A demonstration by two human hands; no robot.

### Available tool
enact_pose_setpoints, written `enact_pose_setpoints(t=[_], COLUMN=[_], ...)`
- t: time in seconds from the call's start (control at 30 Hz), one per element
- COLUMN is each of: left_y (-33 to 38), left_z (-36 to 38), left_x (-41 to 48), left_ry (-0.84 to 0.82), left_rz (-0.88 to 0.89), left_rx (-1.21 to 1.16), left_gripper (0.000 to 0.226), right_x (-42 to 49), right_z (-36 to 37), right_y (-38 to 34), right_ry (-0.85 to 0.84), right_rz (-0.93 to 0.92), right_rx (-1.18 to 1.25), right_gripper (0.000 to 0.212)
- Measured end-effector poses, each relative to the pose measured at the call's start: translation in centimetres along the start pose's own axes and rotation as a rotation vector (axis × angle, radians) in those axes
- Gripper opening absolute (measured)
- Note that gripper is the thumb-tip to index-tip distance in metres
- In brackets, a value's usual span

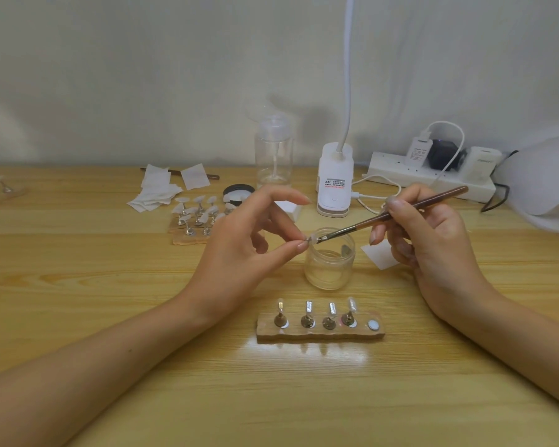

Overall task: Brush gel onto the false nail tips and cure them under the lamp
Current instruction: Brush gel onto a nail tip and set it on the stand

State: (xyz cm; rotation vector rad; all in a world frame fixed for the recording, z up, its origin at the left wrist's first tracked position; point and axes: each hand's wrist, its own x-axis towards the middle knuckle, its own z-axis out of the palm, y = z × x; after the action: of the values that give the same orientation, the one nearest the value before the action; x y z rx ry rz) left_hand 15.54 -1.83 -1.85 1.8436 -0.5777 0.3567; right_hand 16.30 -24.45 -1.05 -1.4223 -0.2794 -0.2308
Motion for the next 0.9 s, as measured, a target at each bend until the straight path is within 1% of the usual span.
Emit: enact_pose_setpoints(t=[0.1, 0.17, 0.3, 0.77, 0.9], left_y=[-0.03, -0.07, -0.17, -0.11, -0.07], left_z=[-0.02, -0.04, -0.09, -0.11, -0.12], left_x=[0.02, 0.03, 0.04, 0.00, -0.02], left_ry=[-0.005, -0.010, -0.014, -0.024, -0.025], left_rz=[-0.010, -0.015, -0.018, -0.012, -0.015], left_rx=[-0.019, -0.028, -0.039, -0.056, -0.064], left_gripper=[0.041, 0.041, 0.041, 0.040, 0.041], right_x=[0.11, 0.11, -0.02, 0.11, 0.12], right_z=[-0.19, -0.13, 0.18, -0.04, -0.17], right_y=[-0.08, -0.26, -0.38, -0.01, -0.21], right_ry=[0.046, 0.023, -0.048, -0.013, 0.004], right_rz=[0.027, 0.030, 0.030, 0.062, 0.050], right_rx=[0.058, 0.081, 0.042, 0.011, 0.067], right_gripper=[0.019, 0.018, 0.019, 0.019, 0.019])
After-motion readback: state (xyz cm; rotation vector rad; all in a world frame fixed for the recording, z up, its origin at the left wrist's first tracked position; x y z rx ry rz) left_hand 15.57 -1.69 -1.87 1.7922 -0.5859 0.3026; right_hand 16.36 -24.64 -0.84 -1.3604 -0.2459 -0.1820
